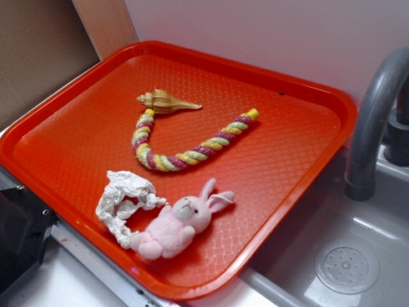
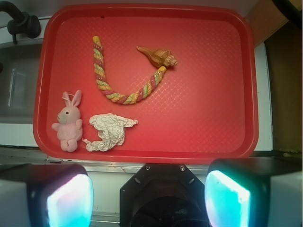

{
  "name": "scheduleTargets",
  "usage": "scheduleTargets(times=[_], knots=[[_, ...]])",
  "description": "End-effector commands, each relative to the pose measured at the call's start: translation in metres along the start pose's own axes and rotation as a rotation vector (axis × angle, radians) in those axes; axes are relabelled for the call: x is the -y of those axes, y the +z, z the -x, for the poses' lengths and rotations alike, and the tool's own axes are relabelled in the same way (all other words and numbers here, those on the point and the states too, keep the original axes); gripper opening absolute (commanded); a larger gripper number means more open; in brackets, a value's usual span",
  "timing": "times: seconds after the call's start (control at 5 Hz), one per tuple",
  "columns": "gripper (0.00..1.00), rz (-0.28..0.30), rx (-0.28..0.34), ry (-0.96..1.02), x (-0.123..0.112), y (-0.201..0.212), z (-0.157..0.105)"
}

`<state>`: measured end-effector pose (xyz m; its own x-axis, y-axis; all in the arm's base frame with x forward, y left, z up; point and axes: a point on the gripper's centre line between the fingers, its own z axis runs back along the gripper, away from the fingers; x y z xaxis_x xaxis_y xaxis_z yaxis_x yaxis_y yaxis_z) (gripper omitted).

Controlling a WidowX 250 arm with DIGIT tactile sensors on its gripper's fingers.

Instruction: Grab the pink bunny.

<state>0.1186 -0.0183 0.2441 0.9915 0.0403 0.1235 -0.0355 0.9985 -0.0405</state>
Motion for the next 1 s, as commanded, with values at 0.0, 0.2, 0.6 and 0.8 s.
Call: scheduleTargets(times=[0.0,0.2,0.6,0.8], knots=[[1.00,-0.020,0.049,0.159,0.043,-0.036,-0.015],[1.00,-0.003,0.047,0.147,0.063,-0.052,-0.023],[1.00,0.077,-0.030,-0.040,0.114,-0.123,-0.029],[1.00,0.055,-0.045,-0.125,0.136,-0.152,-0.018]])
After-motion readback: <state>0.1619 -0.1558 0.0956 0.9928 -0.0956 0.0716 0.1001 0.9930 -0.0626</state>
